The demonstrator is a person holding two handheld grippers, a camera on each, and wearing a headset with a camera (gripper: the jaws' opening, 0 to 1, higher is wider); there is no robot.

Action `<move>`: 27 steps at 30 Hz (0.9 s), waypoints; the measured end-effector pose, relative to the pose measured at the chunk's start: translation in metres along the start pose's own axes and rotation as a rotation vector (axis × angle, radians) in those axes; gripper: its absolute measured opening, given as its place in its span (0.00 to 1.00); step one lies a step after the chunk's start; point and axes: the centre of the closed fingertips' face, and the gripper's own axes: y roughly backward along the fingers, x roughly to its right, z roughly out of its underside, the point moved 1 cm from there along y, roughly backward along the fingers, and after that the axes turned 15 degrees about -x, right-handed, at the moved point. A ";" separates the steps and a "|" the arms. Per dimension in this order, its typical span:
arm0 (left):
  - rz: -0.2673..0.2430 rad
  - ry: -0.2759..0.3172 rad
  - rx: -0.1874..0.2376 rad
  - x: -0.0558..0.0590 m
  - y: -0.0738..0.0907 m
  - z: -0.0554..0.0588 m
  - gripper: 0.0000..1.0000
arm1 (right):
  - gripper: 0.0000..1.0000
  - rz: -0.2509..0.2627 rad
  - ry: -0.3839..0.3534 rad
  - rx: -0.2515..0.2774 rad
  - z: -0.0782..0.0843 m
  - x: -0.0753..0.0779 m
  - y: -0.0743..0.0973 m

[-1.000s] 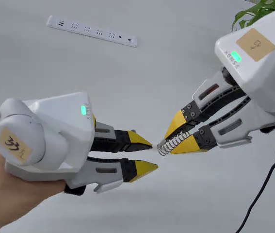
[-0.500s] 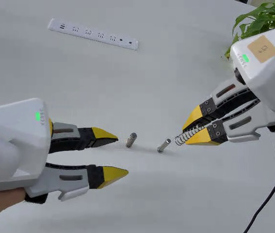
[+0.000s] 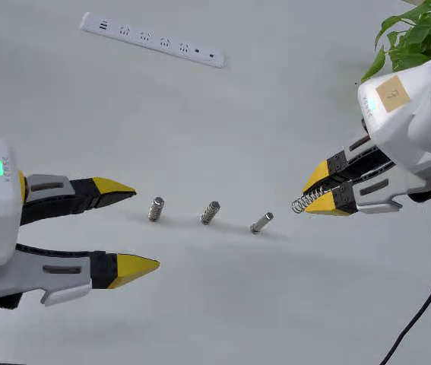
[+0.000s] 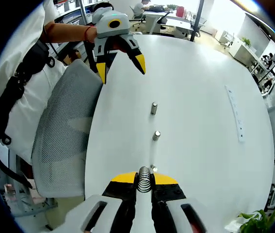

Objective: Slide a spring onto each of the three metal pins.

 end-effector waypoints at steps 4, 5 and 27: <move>0.008 -0.004 -0.029 -0.004 -0.003 0.011 0.59 | 0.07 -0.002 -0.026 -0.009 0.003 0.007 -0.012; 0.012 0.000 -0.031 -0.005 -0.004 0.012 0.61 | 0.07 -0.002 -0.031 -0.010 0.003 0.009 -0.014; 0.050 0.030 -0.041 -0.014 -0.016 0.029 0.86 | 0.07 -0.025 -0.103 -0.050 0.005 0.018 -0.054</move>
